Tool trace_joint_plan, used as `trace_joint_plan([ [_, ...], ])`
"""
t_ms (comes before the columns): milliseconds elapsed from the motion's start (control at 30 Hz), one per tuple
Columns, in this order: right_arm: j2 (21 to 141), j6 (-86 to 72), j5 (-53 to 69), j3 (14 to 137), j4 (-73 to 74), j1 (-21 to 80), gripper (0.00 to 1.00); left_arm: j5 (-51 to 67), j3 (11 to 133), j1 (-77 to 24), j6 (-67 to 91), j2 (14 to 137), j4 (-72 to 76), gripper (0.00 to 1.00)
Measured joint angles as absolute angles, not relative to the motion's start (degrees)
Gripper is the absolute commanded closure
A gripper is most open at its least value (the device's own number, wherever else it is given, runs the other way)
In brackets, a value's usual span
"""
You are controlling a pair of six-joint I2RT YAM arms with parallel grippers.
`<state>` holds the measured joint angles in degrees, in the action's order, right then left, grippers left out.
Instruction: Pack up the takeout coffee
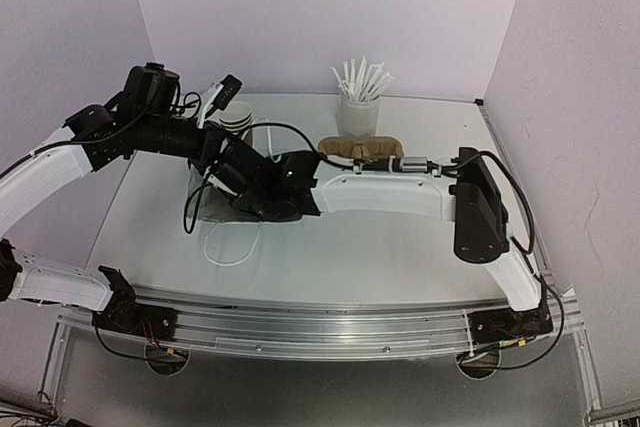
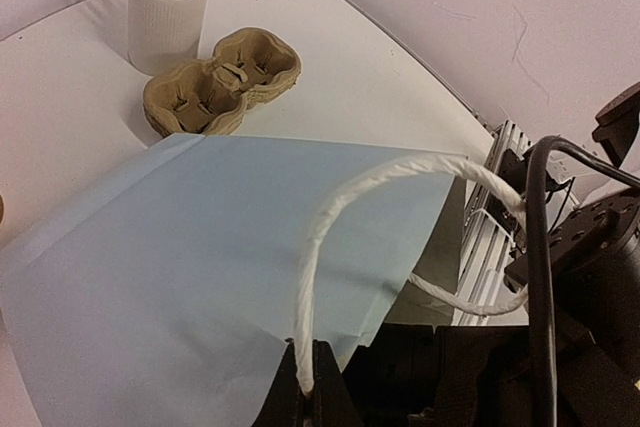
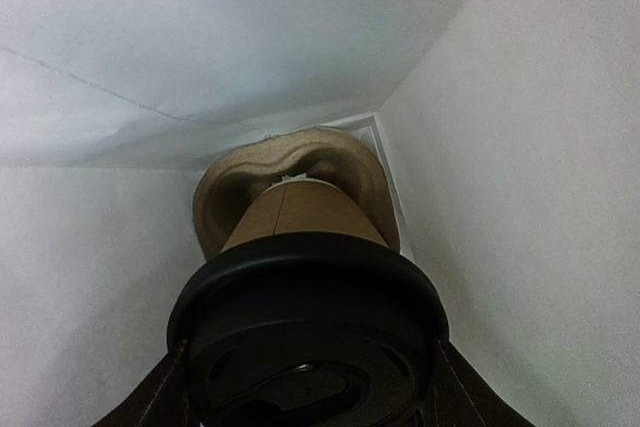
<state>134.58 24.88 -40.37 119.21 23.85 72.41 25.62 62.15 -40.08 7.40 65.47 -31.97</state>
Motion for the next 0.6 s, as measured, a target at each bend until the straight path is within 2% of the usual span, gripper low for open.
trace_joint_plan([
  [600, 137.3, 28.5, -40.8, 118.9, 20.3, 71.4, 1.0, 24.9, 62.2, -39.2, 7.4, 65.6, -34.0, 1.0],
])
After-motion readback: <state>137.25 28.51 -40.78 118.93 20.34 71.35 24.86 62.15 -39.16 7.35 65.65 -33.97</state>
